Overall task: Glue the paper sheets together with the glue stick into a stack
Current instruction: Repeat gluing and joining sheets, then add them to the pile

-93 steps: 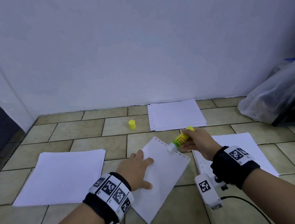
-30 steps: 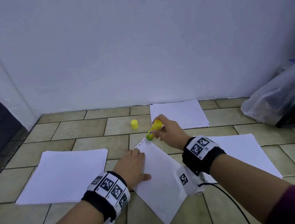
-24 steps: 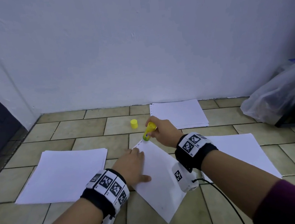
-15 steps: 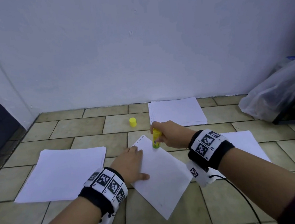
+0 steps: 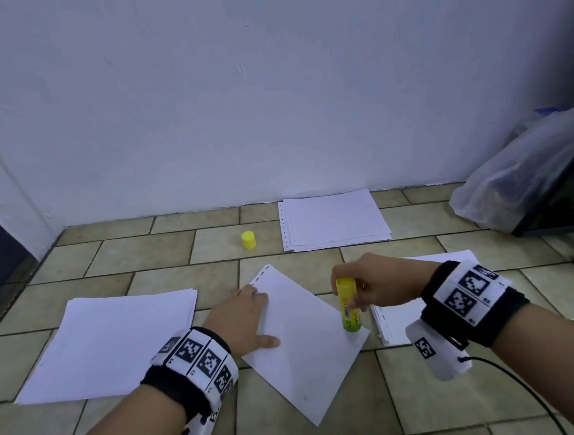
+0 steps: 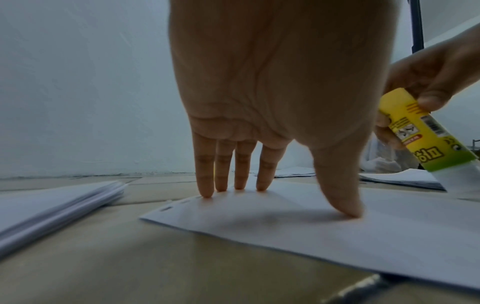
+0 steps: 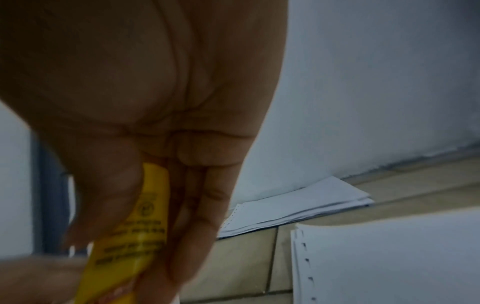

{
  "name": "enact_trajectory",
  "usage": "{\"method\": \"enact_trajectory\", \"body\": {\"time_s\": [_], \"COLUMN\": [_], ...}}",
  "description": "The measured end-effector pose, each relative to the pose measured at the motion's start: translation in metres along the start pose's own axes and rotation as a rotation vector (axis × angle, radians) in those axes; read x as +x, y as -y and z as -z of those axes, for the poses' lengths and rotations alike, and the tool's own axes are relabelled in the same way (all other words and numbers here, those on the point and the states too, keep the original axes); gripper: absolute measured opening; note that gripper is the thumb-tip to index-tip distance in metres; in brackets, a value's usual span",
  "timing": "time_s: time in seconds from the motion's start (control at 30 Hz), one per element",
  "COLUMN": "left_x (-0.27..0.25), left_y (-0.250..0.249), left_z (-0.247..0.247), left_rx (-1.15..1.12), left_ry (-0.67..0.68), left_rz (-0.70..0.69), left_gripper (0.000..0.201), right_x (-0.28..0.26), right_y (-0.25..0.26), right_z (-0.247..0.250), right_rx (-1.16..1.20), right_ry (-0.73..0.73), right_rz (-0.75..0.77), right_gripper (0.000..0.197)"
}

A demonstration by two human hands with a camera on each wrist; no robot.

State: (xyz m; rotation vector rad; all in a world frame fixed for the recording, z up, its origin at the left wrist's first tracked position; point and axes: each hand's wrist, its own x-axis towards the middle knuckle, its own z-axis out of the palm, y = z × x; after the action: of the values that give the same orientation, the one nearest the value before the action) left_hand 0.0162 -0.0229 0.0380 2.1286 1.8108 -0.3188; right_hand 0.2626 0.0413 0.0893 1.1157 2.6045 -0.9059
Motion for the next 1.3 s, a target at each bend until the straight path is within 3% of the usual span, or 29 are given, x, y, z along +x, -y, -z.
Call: {"method": "enact_trajectory", "body": {"time_s": [0.07, 0.17, 0.33, 0.4, 0.47, 0.53, 0.63, 0.73, 0.83, 0.93, 1.07, 1.3], "left_x": [0.0, -0.002, -0.008, -0.01, -0.01, -0.01, -0.01, -0.012, -0.013, -0.014, -0.014, -0.014], "left_y": [0.002, 0.01, 0.023, 0.025, 0.026, 0.028, 0.031, 0.036, 0.036, 0.035, 0.035, 0.038], "left_z": [0.0, 0.0, -0.002, -0.003, -0.004, -0.004, -0.003, -0.003, -0.004, -0.006, -0.008, -0.01], "left_rx": [0.014, 0.028, -0.129, -0.158, -0.177, -0.161, -0.154, -0.132, -0.117, -0.114, -0.116, -0.141], "left_ry": [-0.021, -0.038, -0.078, -0.094, -0.088, -0.081, -0.054, -0.024, -0.031, -0.049, -0.057, -0.061], "left_rz": [0.019, 0.02, 0.036, 0.032, 0.041, 0.053, 0.046, 0.016, 0.006, 0.006, 0.003, 0.003], "left_gripper": [0.058, 0.047, 0.048, 0.049, 0.053, 0.06, 0.074, 0.087, 0.089, 0.089, 0.088, 0.088], "right_x": [-0.002, -0.006, 0.002, 0.011, 0.022, 0.039, 0.071, 0.106, 0.13, 0.146, 0.156, 0.157], "right_y": [-0.01, -0.023, -0.029, -0.023, -0.014, -0.003, 0.013, 0.024, 0.035, 0.046, 0.051, 0.051], "right_z": [0.005, 0.012, 0.004, -0.005, -0.01, -0.014, -0.015, -0.017, -0.016, -0.012, -0.012, -0.013], "right_rx": [0.174, 0.712, 1.492, 1.651, 1.703, 1.612, 1.242, 0.883, 0.567, 0.357, 0.258, 0.193], "right_ry": [0.011, -0.055, -0.239, -0.253, -0.269, -0.298, -0.402, -0.533, -0.641, -0.579, -0.518, -0.459], "right_rz": [-0.026, -0.034, 0.04, 0.109, 0.15, 0.134, -0.031, -0.17, -0.24, -0.252, -0.271, -0.259], "right_gripper": [0.013, 0.01, 0.049, 0.073, 0.073, 0.05, 0.024, 0.03, 0.033, 0.024, 0.021, 0.045]}}
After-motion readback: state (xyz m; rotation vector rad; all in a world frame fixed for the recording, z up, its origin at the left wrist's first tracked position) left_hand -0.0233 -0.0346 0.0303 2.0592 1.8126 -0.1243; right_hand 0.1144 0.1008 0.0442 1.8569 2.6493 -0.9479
